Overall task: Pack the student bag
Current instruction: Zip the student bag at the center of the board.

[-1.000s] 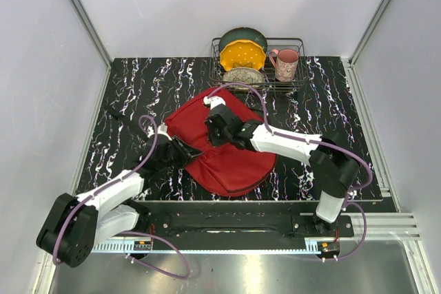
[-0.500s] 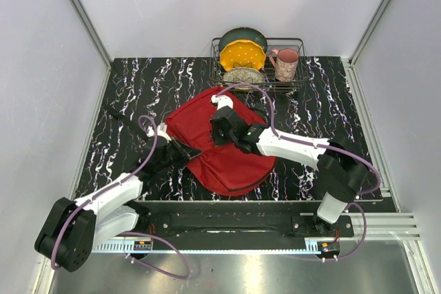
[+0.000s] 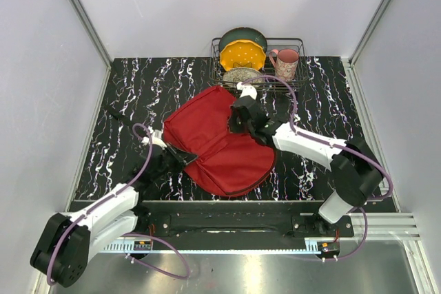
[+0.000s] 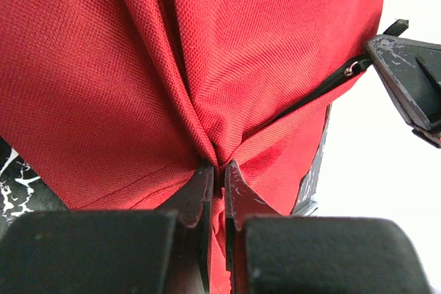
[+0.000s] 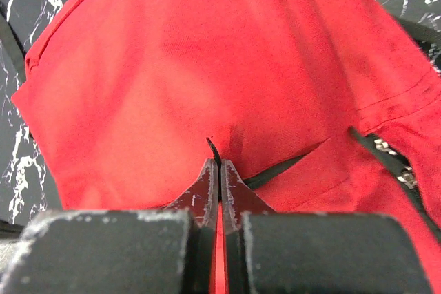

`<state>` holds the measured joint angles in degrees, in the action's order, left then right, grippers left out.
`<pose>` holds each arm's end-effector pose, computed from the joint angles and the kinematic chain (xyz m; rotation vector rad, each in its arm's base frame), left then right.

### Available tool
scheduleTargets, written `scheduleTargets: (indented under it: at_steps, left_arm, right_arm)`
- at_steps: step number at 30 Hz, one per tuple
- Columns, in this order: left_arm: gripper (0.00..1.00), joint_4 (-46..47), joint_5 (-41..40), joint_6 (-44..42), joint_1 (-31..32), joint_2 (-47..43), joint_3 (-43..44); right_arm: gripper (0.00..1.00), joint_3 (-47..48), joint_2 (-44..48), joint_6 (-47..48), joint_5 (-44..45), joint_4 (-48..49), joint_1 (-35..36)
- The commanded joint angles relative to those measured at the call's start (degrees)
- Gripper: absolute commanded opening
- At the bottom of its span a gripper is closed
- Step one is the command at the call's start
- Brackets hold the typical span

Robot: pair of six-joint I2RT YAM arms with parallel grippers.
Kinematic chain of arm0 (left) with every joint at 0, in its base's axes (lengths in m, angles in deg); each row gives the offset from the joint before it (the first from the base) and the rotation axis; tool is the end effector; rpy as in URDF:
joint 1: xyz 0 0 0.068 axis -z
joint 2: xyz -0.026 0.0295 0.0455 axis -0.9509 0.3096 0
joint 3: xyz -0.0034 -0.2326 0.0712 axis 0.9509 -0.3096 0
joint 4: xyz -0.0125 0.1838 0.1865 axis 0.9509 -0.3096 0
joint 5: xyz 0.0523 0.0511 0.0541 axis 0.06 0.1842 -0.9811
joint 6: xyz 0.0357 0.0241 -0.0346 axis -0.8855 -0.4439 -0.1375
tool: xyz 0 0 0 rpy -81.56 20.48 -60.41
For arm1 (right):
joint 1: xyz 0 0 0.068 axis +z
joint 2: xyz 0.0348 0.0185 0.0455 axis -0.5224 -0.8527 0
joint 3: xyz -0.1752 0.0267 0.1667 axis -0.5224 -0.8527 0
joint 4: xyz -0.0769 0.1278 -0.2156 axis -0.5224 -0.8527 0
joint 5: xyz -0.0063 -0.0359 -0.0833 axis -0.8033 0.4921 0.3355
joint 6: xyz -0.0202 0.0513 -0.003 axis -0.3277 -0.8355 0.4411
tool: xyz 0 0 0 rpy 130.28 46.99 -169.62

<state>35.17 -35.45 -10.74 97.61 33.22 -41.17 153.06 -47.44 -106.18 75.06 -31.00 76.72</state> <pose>0.1747 -0.0907 0.1282 -0.6854 2.1586 -1.1063 0.2639 0.2541 0.2138 -0.1692 2.2008 0.4989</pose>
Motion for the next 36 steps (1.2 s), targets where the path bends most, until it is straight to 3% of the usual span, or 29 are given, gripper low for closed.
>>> scheduleTargets:
  at_steps: [1, 13, 19, 26, 34, 36]
  left_arm:
    - [0.0, -8.15, -2.93, -1.2, -0.34, -3.25, -2.02]
    - [0.0, -18.09, -2.84, -2.51, -3.06, -13.71, -2.37]
    - [0.0, -21.16, -2.84, -5.32, -4.55, -14.86, -0.18]
    - [0.0, -18.18, 3.39, -16.55, -4.47, -2.76, 9.04]
    - [0.0, -18.8, 6.12, -25.62, -4.12, 12.8, 26.18]
    - [0.1, -21.33, 5.78, -26.59, -4.12, 15.45, 30.47]
  right_arm:
    - [0.0, -0.18, 3.8, 0.4, 4.08, 3.85, -3.83]
    - [0.0, -0.27, 3.19, 1.02, 0.74, 4.46, -12.18]
    - [0.0, -5.27, 4.94, -1.7, 0.12, 6.99, -13.68]
    - [0.0, -14.58, 14.78, -3.64, 1.52, 7.98, -13.77]
    - [0.01, -18.29, 24.2, -2.59, 3.73, 3.6, -14.29]
    - [0.13, -16.8, 22.44, -1.19, 1.1, 0.71, -14.73]
